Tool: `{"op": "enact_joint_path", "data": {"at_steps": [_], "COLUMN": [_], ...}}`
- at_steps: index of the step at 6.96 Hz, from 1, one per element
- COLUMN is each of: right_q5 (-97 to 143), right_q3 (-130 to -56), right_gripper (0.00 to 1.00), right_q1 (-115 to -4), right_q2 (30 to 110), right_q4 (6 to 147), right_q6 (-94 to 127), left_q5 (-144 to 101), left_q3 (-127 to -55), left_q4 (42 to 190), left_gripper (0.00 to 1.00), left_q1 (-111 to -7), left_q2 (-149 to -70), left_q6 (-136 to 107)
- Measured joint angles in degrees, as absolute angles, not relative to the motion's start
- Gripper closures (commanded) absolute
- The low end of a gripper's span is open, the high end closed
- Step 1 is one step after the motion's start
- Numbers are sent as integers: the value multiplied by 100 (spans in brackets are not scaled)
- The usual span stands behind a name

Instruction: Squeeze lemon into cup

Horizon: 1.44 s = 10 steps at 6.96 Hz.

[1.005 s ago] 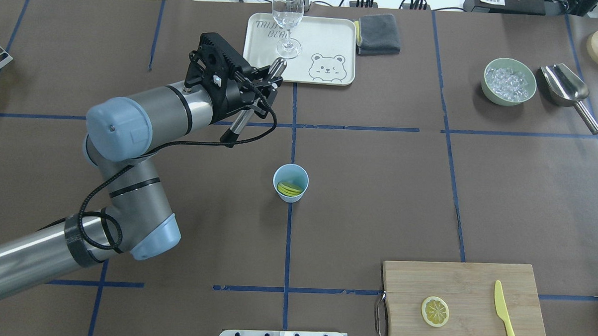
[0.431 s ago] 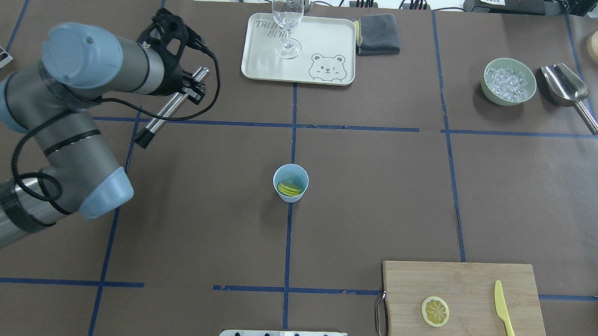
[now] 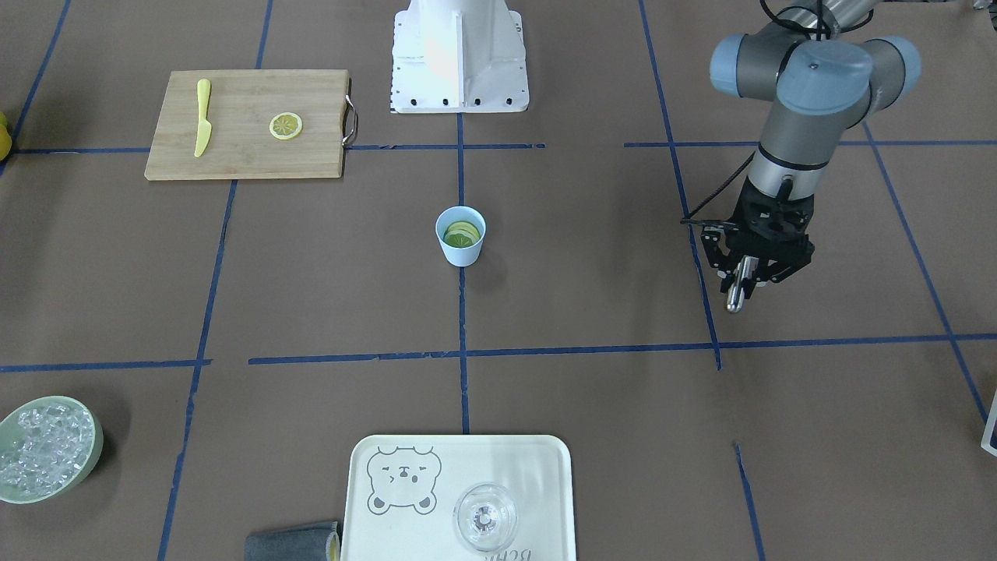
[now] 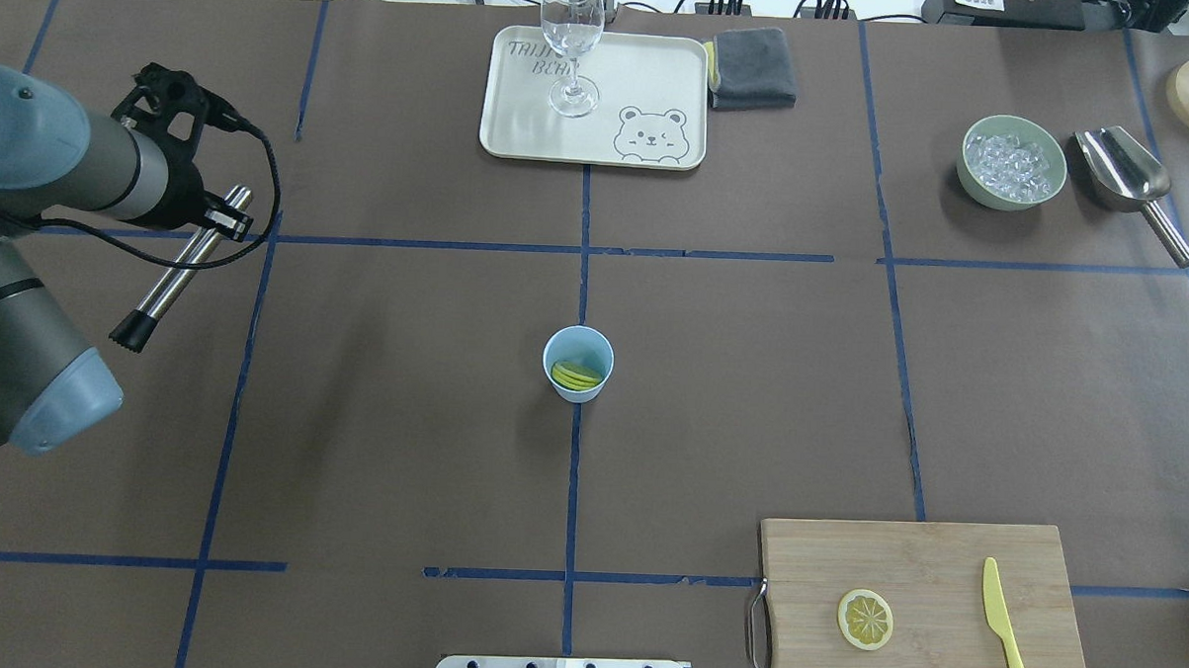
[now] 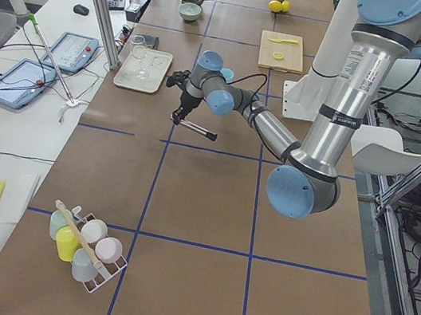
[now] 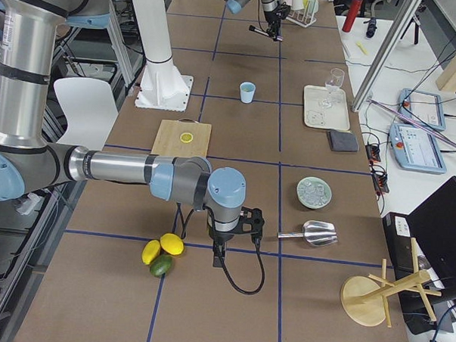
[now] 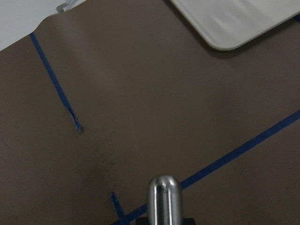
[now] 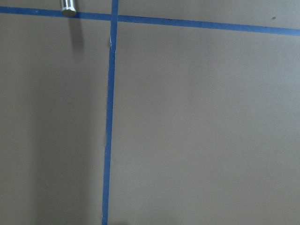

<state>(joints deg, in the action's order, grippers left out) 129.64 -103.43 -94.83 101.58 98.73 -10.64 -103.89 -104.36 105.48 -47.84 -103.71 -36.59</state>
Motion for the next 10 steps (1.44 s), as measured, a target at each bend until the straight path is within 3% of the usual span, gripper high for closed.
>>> {"op": "enact_joint_path", "data": {"at_steps": [3,7,8,9,10], "right_q5": [12972,12973,12973,12973,12973], "right_q3": [-10356,-10355,-10354,-10354,-10354], "right_gripper": [0,0,0,0,0], "right_q1": [-9483,-9483,-9483,-9483,-9483], "right_q2": [10152,10129,10126,10125,10125], "right_q4": [9870,9870,9870,9870,9870], "right_q6": [-1063,-1063,-1063,-1063,-1063], "left_q5": [-10346,-9858,-9764,-9727,-9706], "left_q3": [-10086,-9617,-9591,-9560,-9531], "left_q4": [10592,11034,11114,11166,11196], "left_gripper": [100,100,87,1,0], "left_q1": [-4734,-4210,-4120,-4084,-4058], "left_q2": [-10050,-10025,-10027,-10028,-10027], "left_q6": [-5600,-5770,-5754,-5745,-5743]}}
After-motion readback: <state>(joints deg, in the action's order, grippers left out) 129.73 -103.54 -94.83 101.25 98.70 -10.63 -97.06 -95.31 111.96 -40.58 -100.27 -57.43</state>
